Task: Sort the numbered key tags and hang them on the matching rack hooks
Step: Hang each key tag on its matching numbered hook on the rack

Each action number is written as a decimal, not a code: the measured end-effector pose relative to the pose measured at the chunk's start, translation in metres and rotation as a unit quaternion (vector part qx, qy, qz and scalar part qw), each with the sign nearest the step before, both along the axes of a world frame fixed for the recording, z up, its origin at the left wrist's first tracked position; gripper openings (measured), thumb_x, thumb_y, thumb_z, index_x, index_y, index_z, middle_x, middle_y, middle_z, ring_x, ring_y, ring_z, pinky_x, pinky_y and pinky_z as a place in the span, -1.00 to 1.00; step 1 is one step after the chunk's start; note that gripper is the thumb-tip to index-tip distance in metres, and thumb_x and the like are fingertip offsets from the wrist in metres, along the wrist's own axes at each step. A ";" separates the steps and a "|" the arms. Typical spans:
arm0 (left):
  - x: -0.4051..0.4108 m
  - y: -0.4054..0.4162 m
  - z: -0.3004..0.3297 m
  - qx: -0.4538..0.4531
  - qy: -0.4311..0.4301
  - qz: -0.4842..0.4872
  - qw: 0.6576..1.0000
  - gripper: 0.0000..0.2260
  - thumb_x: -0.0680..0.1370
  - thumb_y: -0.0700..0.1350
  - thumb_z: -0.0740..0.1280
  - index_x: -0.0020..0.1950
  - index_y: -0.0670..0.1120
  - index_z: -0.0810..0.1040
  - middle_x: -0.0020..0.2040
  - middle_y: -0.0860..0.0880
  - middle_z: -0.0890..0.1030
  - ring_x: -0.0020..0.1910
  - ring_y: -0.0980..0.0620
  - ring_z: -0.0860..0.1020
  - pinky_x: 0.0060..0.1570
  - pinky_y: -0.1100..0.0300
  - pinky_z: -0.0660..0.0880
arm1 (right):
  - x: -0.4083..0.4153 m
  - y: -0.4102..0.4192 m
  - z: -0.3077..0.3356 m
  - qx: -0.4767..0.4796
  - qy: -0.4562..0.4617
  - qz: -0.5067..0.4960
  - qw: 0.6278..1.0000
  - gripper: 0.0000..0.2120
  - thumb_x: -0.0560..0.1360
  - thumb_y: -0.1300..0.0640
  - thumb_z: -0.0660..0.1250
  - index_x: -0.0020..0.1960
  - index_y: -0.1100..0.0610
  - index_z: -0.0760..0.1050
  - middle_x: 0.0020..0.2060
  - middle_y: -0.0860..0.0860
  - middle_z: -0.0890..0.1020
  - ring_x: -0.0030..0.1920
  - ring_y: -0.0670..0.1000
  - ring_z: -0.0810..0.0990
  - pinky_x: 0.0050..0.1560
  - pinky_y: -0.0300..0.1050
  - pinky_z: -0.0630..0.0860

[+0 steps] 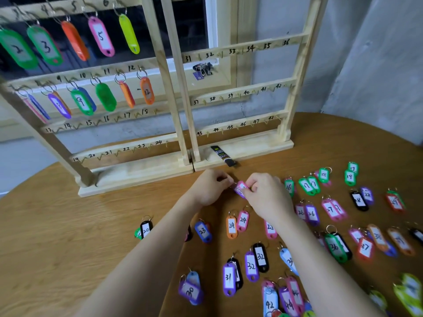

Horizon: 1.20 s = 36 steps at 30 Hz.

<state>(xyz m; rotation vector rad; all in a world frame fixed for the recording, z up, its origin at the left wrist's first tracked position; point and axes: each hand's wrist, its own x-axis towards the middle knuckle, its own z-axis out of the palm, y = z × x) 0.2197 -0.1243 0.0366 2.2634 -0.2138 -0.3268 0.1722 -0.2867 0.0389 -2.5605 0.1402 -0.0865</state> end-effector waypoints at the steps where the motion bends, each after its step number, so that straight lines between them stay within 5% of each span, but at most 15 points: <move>1: 0.000 0.000 0.000 0.004 0.001 0.000 1.000 -0.84 0.67 -0.08 0.27 0.10 -0.07 0.62 -0.01 0.00 0.64 -0.07 0.13 0.54 -0.09 0.30 0.41 | 0.002 -0.001 0.000 0.000 -0.005 -0.003 1.000 -0.90 0.60 0.00 0.38 0.00 0.01 0.60 -0.24 -0.09 0.62 -0.28 -0.15 0.52 -0.43 -0.25 0.32; 6: 0.002 0.002 0.007 0.035 -0.007 -0.005 0.999 -0.83 0.68 -0.03 0.24 0.05 -0.06 0.58 -0.10 -0.01 0.60 -0.15 0.10 0.53 -0.16 0.23 0.42 | 0.010 -0.014 0.008 0.048 -0.007 -0.005 0.999 -0.85 0.64 0.01 0.29 -0.10 -0.02 0.45 -0.22 -0.05 0.59 -0.17 -0.08 0.53 -0.33 -0.19 0.35; 11: -0.001 0.002 0.013 0.062 -0.017 0.006 0.998 -0.79 0.68 -0.02 0.23 -0.13 -0.01 0.51 -0.21 0.01 0.59 -0.22 0.08 0.53 -0.25 0.22 0.36 | 0.007 -0.013 0.023 0.129 0.014 0.036 0.991 -0.95 0.68 0.12 0.20 0.08 0.03 0.43 -0.15 -0.08 0.65 -0.11 -0.06 0.61 -0.18 -0.13 0.46; 17: -0.009 0.041 0.037 0.051 -0.139 0.062 0.987 -0.68 0.63 -0.15 0.28 -0.33 0.05 0.48 -0.32 0.09 0.56 -0.25 0.06 0.57 -0.24 0.18 0.37 | 0.007 0.007 0.041 0.162 -0.003 0.079 0.984 -0.91 0.70 0.13 0.08 0.15 0.03 0.34 -0.16 0.12 0.57 -0.17 0.18 0.59 -0.13 0.10 0.53; 23: -0.030 0.114 0.063 0.048 -0.206 0.131 0.969 -0.85 0.62 -0.21 0.28 -0.13 -0.07 0.56 -0.27 0.04 0.61 -0.25 0.09 0.56 -0.22 0.16 0.44 | 0.012 0.060 0.061 0.193 -0.043 0.145 0.970 -0.81 0.70 0.02 0.14 0.00 0.08 0.42 -0.35 -0.02 0.48 -0.34 0.08 0.48 -0.22 -0.04 0.41; 27: -0.045 0.172 0.082 0.036 -0.240 0.191 0.951 -0.86 0.61 -0.20 0.33 -0.13 -0.09 0.61 -0.26 0.05 0.67 -0.25 0.09 0.61 -0.21 0.14 0.49 | 0.011 0.109 0.077 0.180 -0.065 0.209 0.959 -0.75 0.70 0.04 0.16 -0.07 0.12 0.48 -0.34 0.10 0.54 -0.31 0.10 0.50 -0.24 -0.03 0.39; 33: -0.047 0.244 0.116 -0.017 -0.299 0.304 0.904 -0.83 0.63 -0.15 0.33 -0.15 -0.08 0.60 -0.31 0.12 0.64 -0.40 0.33 0.50 -0.33 0.37 0.36 | 0.014 0.189 0.094 0.215 -0.072 0.269 0.936 -0.75 0.70 0.09 0.16 -0.09 0.11 0.51 -0.35 -0.05 0.51 -0.36 -0.13 0.45 -0.30 -0.19 0.36; 36: -0.038 0.267 0.123 -0.022 -0.308 0.331 0.892 -0.86 0.62 -0.12 0.36 -0.13 -0.03 0.62 -0.27 0.14 0.63 -0.33 0.33 0.51 -0.34 0.47 0.33 | 0.020 0.223 0.098 0.249 -0.049 0.286 0.924 -0.75 0.69 0.09 0.15 -0.12 0.08 0.50 -0.46 -0.11 0.48 -0.40 -0.04 0.45 -0.31 -0.13 0.34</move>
